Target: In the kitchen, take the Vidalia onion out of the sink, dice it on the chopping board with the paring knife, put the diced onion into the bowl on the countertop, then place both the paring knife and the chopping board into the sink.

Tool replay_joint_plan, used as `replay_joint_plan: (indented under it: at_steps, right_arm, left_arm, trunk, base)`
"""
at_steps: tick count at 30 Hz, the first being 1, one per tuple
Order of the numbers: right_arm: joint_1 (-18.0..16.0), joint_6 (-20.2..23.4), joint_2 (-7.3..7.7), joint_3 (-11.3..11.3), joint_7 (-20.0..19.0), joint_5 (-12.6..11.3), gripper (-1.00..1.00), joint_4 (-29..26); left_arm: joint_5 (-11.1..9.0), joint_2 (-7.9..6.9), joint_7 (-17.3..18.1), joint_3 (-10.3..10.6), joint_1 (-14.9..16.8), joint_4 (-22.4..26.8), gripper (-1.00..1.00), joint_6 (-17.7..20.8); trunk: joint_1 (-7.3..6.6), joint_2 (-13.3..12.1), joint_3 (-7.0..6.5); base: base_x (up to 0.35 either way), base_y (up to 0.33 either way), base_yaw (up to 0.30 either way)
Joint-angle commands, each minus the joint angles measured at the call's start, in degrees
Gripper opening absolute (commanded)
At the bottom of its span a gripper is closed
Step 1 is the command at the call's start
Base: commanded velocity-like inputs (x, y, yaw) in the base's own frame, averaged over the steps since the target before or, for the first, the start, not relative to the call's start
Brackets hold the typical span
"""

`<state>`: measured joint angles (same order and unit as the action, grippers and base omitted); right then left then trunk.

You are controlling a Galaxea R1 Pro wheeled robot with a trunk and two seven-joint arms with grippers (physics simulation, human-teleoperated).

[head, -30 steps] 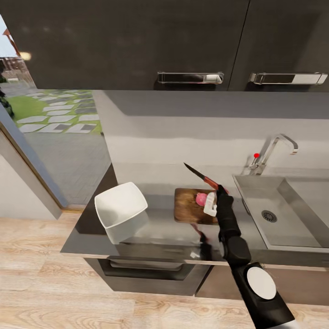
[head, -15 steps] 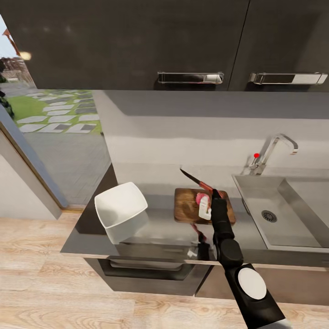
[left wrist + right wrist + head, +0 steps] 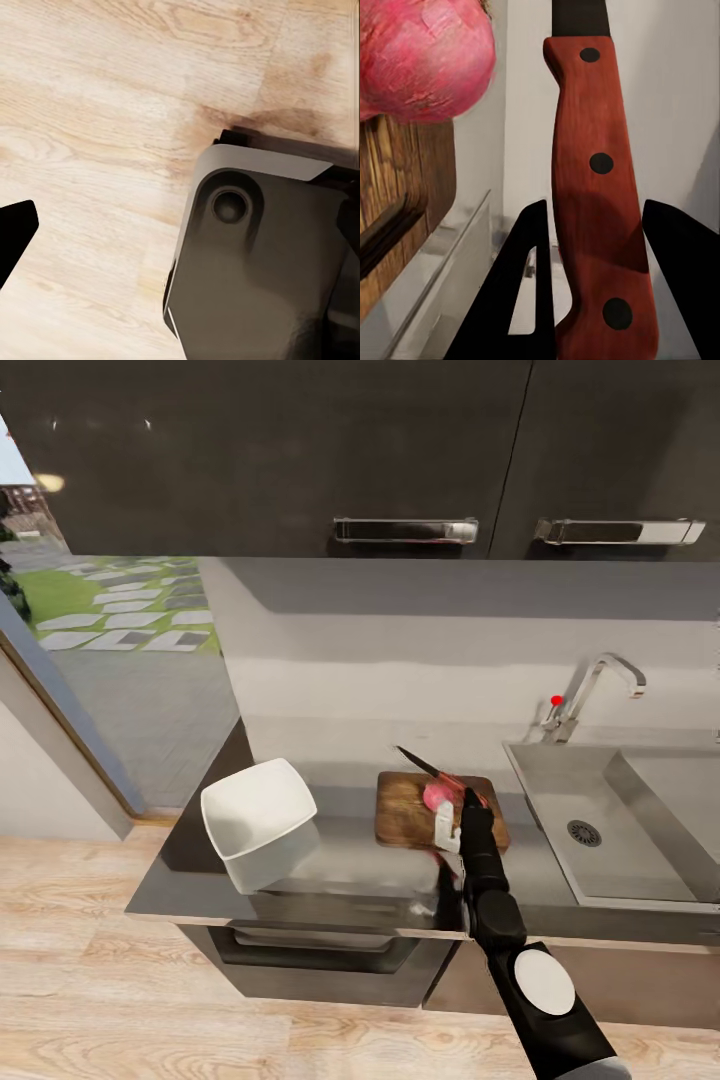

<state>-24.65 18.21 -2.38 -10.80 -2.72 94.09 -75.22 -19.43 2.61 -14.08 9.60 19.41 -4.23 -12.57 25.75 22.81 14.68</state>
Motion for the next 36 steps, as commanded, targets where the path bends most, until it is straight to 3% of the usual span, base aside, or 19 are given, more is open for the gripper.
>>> replay_joint_plan:
  at_steps: [1,8,36]
  right_arm:
    - [0.0,0.6,0.0,-0.1,-0.3,0.6,-1.0,0.0]
    - [0.0,1.0,-0.07,-0.2,-0.3,0.5,-1.0,0.0]
    - [0.0,1.0,-0.77,-0.2,-0.4,0.4,-1.0,0.2]
  left_arm:
    - [-0.4,0.03,-0.1,0.5,0.1,-0.2,1.0,-0.4]
    - [-0.4,0.03,-0.1,0.5,0.1,-0.2,1.0,-0.4]
    - [-0.4,0.03,-0.1,0.5,0.1,-0.2,1.0,-0.4]
  trunk:
    - [0.03,0.1,0.11]
    - [0.03,0.1,0.11]
    - [0.03,0.1,0.11]
  base:
    - [0.0,-0.264,0.0]
    - [0.0,-0.152,0.0]
    - [0.0,-0.003,0.0]
